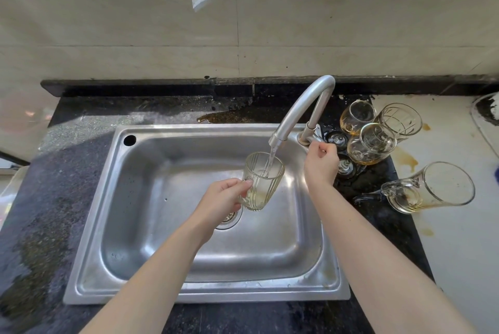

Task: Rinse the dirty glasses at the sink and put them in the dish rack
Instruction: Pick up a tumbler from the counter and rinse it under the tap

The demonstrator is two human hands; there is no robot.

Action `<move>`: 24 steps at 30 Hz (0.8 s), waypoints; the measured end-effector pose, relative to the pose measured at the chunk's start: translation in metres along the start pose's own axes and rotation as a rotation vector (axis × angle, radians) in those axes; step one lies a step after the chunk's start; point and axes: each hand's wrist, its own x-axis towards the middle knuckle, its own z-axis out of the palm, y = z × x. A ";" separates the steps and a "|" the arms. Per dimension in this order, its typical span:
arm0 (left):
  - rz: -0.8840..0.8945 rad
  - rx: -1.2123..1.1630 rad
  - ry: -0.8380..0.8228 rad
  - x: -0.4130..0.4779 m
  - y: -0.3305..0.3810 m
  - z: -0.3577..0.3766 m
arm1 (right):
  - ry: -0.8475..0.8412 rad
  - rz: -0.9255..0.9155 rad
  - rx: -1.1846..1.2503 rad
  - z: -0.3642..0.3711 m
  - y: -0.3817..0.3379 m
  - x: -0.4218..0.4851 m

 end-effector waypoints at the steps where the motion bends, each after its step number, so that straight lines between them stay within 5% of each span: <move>1: 0.001 -0.001 -0.002 0.000 0.000 0.000 | -0.028 0.006 -0.013 -0.003 -0.001 0.000; 8: -0.013 -0.042 -0.005 -0.001 -0.007 0.000 | -0.228 -0.035 -0.056 -0.023 0.006 -0.041; 12: -0.031 -0.093 -0.043 -0.001 -0.013 -0.003 | -0.741 -0.015 -0.044 -0.023 0.012 -0.068; 14: -0.049 -0.138 -0.062 0.000 -0.011 -0.004 | -0.854 -0.025 -0.055 -0.019 0.007 -0.067; 24: -0.033 -0.201 -0.063 0.006 -0.018 -0.007 | -0.828 -0.277 -0.215 -0.017 0.000 -0.063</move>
